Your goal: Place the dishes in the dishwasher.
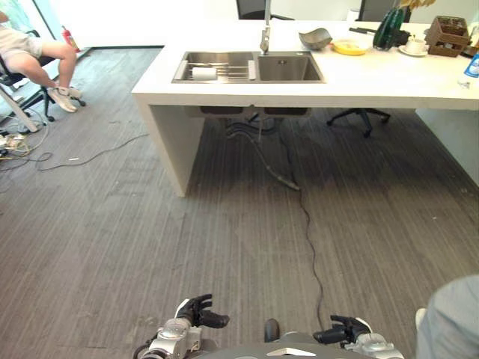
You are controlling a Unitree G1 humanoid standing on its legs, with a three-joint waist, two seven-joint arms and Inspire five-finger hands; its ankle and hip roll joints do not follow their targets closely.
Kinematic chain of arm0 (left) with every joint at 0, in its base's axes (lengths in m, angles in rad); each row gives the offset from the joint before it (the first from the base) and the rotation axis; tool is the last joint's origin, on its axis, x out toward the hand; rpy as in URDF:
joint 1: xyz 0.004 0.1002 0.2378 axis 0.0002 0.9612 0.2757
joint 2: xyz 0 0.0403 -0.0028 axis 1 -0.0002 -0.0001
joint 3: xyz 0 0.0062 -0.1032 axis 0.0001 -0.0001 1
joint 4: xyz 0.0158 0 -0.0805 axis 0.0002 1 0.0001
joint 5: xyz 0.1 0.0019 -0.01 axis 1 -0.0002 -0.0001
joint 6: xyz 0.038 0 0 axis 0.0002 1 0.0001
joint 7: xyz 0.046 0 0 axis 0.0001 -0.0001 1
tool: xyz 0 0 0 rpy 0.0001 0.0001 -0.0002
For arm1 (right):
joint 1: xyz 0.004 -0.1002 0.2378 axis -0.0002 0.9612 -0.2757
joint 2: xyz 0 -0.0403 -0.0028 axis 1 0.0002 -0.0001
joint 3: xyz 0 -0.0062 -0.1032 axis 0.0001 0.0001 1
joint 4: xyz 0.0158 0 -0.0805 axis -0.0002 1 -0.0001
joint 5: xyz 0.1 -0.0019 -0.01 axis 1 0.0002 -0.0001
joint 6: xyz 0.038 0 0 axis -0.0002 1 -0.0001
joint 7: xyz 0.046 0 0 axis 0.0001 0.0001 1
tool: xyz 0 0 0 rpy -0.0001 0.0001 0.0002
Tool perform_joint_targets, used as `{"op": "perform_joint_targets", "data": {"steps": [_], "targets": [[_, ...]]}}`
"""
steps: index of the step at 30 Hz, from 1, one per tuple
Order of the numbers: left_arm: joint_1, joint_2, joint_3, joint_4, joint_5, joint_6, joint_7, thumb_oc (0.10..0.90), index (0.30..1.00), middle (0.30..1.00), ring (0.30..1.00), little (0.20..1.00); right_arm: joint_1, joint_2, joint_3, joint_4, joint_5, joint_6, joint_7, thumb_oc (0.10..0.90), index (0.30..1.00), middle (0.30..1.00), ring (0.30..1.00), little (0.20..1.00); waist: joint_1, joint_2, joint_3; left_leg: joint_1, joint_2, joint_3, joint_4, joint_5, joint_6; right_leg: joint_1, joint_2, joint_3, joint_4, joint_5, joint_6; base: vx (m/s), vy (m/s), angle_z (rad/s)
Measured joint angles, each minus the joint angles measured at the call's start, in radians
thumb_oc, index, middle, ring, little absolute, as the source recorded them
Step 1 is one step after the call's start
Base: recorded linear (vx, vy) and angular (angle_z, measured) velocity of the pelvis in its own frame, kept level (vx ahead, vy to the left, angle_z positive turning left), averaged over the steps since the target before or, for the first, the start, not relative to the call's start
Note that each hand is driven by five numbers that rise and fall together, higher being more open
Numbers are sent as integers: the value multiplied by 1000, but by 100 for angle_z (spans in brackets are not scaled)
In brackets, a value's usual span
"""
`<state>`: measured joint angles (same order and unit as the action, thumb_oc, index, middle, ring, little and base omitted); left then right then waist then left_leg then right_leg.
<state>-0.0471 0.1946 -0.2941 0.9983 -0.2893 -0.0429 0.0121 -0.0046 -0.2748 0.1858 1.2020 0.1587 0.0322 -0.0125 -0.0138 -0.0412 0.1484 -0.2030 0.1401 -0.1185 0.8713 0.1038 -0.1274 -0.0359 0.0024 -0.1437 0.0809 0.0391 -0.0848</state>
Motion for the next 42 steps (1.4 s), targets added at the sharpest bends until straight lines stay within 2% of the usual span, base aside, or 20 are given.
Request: {"op": "perform_joint_targets", "data": {"steps": [2, 4, 5, 8, 10, 11, 14, 15, 17, 19, 22, 23, 24, 28, 30, 32, 36, 37, 39, 42], "targets": [[-8, 4, -4, -96, -38, -1, 1, 800, 900, 900, 900, 900, -9, -24, 16, 25, 1, 7, -12, 800, 900, 900, 900, 900, 18, -6, 20, -61, -62, 46, 6, -69, 24, 29, -8, 10, -4, -24, -26, 405, -64, -1], [13, 16, 6, -224, -66, 22, 5, 800, 900, 900, 900, 900, -16, -39, 21, 22, 1, 6, -20, 800, 900, 900, 900, 900, 28, 13, 39, -71, -89, 121, -175, -131, 16, 95, 8, 32, -59, -37, -13, 236, -26, -4], [19, 25, 9, -300, -81, -3, 3, 800, 900, 900, 900, 900, -18, -52, 29, 16, 1, 5, -17, 800, 900, 900, 900, 900, 44, 24, 49, -63, -101, 172, -360, -112, 34, 114, 13, 28, -83, -7, -22, 0, 0, -22], [20, 25, 26, -303, -95, -14, 5, 800, 900, 900, 900, 900, -24, -59, 32, 4, 1, -8, -15, 800, 900, 900, 900, 900, 46, 55, 44, -76, -95, 159, -361, -70, 31, 166, 37, 18, -121, -13, -31, 707, -3, -22], [46, 63, 39, -413, -102, 3, -4, 800, 900, 900, 900, 900, -29, -61, 87, -25, 1, -22, -15, 800, 900, 900, 900, 900, 59, 61, 40, -76, -123, 155, -608, -102, -9, 190, 53, 22, -175, -59, 26, 769, 62, -11], [48, 46, 97, -461, -128, -22, -5, 800, 900, 900, 900, 900, -69, -55, 59, 32, 0, -10, 1, 800, 900, 900, 900, 900, 133, 67, 72, -22, -137, 186, -878, -38, 56, 185, 60, 41, -133, -75, 22, 560, 105, -29], [104, 70, 124, -458, -143, 0, 8, 800, 900, 900, 900, 900, -47, -32, 29, 48, -1, -18, 3, 800, 900, 900, 900, 900, 174, 62, 48, 31, -153, 191, -860, 2, 135, 258, 81, 111, -109, -158, 12, 488, 125, -61], [111, 81, 119, -456, -142, 10, 5, 800, 900, 900, 900, 900, -38, -28, 30, 54, -1, -25, 4, 800, 900, 900, 900, 900, 176, 51, 48, 50, -174, 192, -831, -1, 142, 278, 66, 97, -82, -187, 61, 384, 124, -78], [116, 68, 108, -449, -140, 24, 1, 800, 900, 900, 900, 900, -10, -43, 31, 51, -2, -35, 19, 800, 900, 900, 900, 900, 167, 109, 33, 103, -152, 184, -810, 7, 213, 171, 87, 64, 282, -271, 188, 414, 156, -25], [117, 74, 115, -501, -139, 27, -5, 800, 900, 900, 900, 900, 42, -19, 30, 0, -1, -22, 27, 800, 900, 900, 900, 900, 143, 43, 30, 111, -203, 163, -737, -68, 247, -20, 17, 71, 744, -214, 234, 217, 63, 45], [102, 85, 102, -542, -133, 31, -18, 800, 900, 900, 900, 900, 47, -18, 5, 9, -2, -3, 31, 800, 900, 900, 900, 900, 129, 48, 43, 209, -244, 93, -752, -120, 278, -126, -57, 82, 914, -186, 253, 600, -79, 63], [104, 99, 113, -629, -133, 59, -5, 800, 900, 900, 900, 900, 49, -25, -59, -13, 0, -9, 26, 800, 900, 900, 900, 900, 97, 83, 60, 228, -225, 39, -763, -133, 274, -150, -76, 23, 823, -253, 151, 294, -147, 86], [97, 111, 132, -700, -135, 49, -2, 800, 900, 900, 900, 900, 46, -44, -75, -21, 0, -15, 25, 800, 900, 900, 900, 900, 82, 104, 79, 243, -210, 15, -785, -113, 247, -163, -76, -1, 671, -263, 140, 322, -199, 81], [34, 188, 229, -849, -131, -7, 17, 800, 900, 900, 900, 900, 62, -62, -74, -16, 0, -25, 33, 800, 900, 900, 900, 900, 92, 91, 90, 355, -216, -36, -849, -165, 205, -174, -128, 29, 57, -132, 244, 439, -294, 49], [23, 210, 276, -899, -126, -21, 37, 800, 900, 900, 900, 900, 67, -29, -74, 23, 1, -26, 41, 800, 900, 900, 900, 900, 95, 54, 74, 408, -222, -49, -868, -196, 197, -192, -148, 39, 54, -70, 257, 324, -244, 34], [19, 217, 301, -947, -100, -65, 63, 800, 900, 900, 900, 900, 94, 9, -78, 68, 0, -30, 49, 800, 900, 900, 900, 900, 110, 33, 33, 473, -200, -71, -863, -246, 150, -153, -133, 37, 66, 96, 149, 347, -310, 34], [-19, 183, 300, -997, -90, -69, 73, 800, 900, 900, 900, 900, 97, 8, -84, 100, 1, -37, 66, 800, 900, 900, 900, 900, 103, 36, 12, 345, -172, -32, -494, -278, 78, -40, -91, -16, -4, 72, 74, 218, -324, 30], [-51, 169, 296, -1005, -91, -79, 80, 800, 900, 900, 900, 900, 103, -1, -87, 96, 10, -40, 70, 800, 900, 900, 900, 900, 100, 31, 15, 246, -155, 2, -282, -254, 58, -19, -75, -47, -2, 44, 56, 126, -197, 23], [-110, 171, 288, -1017, -90, -90, 93, 800, 900, 900, 900, 900, 104, 5, -75, 83, 44, -41, 62, 800, 900, 900, 900, 900, 90, 4, 31, 161, -116, 74, -118, -192, 13, 57, -65, -68, -47, 16, 18, 230, -224, 36], [-205, 179, 240, -1093, -80, -105, 110, 800, 900, 900, 900, 900, 93, -2, -77, 85, 81, -35, 50, 800, 900, 900, 900, 900, 86, -23, 66, 77, -35, 229, -308, -210, 26, 134, -58, -97, -125, 12, 15, 253, 8, 36]]}}
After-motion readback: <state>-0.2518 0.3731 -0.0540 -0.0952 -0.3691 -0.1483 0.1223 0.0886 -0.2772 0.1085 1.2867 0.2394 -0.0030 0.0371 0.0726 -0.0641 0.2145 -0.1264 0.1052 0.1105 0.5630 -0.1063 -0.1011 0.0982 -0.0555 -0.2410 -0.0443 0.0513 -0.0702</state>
